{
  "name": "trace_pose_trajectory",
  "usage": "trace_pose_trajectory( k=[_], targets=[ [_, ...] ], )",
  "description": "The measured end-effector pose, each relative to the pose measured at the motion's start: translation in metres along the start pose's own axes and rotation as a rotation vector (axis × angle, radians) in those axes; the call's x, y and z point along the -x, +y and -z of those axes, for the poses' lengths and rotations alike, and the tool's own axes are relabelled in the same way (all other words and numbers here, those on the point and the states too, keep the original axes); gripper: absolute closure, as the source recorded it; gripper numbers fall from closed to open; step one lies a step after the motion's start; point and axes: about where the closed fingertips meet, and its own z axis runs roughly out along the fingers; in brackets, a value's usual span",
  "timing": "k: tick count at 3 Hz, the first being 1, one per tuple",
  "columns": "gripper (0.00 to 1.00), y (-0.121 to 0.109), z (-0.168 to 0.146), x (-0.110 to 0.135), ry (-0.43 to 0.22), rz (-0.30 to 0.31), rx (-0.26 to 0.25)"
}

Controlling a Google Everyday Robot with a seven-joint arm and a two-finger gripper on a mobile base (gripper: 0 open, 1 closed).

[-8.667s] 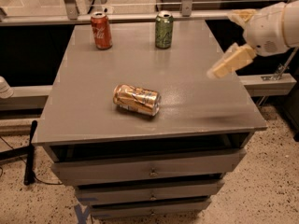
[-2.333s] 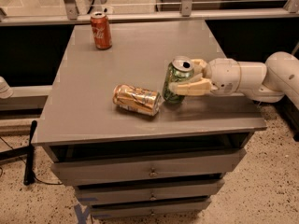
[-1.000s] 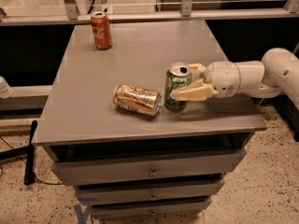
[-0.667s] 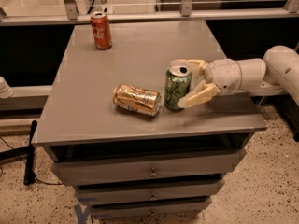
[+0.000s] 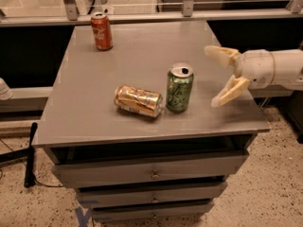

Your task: Move green can near orange can

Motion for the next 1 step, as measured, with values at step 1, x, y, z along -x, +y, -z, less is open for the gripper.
trace_pose_trajectory(
  k=[1],
  targets=[
    [0.0, -0.0251, 0.0746, 0.0053, 0.112, 0.034, -0.221]
  ],
)
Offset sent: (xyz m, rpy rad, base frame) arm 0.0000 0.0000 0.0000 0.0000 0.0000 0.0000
